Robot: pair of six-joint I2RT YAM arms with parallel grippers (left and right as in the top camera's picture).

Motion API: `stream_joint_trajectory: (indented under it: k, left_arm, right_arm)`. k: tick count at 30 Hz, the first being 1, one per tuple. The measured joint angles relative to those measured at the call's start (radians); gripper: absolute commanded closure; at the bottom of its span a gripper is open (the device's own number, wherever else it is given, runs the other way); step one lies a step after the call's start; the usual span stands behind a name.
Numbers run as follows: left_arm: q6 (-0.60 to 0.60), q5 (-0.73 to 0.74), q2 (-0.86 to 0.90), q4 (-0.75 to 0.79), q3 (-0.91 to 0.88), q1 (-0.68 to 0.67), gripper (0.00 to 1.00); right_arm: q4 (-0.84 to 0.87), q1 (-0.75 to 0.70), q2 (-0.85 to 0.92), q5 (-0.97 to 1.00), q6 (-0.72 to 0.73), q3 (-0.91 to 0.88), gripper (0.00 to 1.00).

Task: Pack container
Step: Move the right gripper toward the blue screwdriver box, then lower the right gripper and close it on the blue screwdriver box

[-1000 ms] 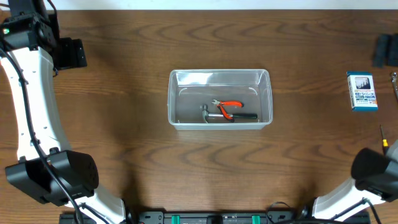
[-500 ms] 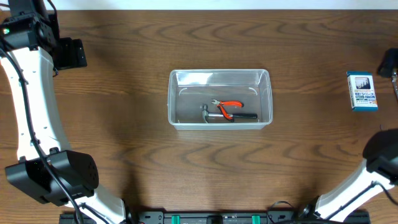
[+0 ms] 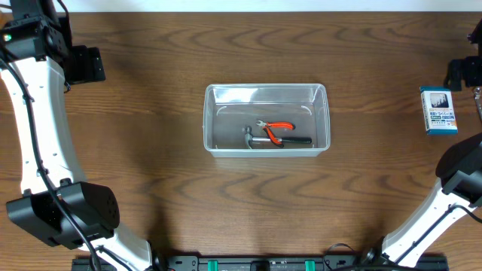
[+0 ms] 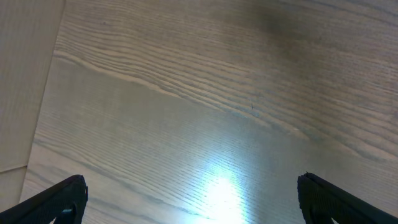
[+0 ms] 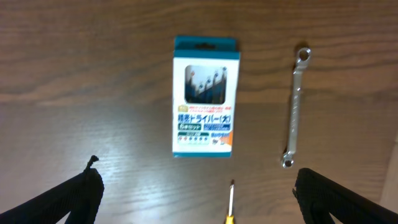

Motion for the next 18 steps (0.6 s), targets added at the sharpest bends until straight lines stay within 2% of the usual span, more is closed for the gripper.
stream_joint_trajectory:
  k: [18]
  left_arm:
    - [0.000,0.000,0.000,0.000,0.000,0.000,0.02]
  right_arm:
    - [0.056,0.000,0.205,0.037,0.036,0.000,0.01]
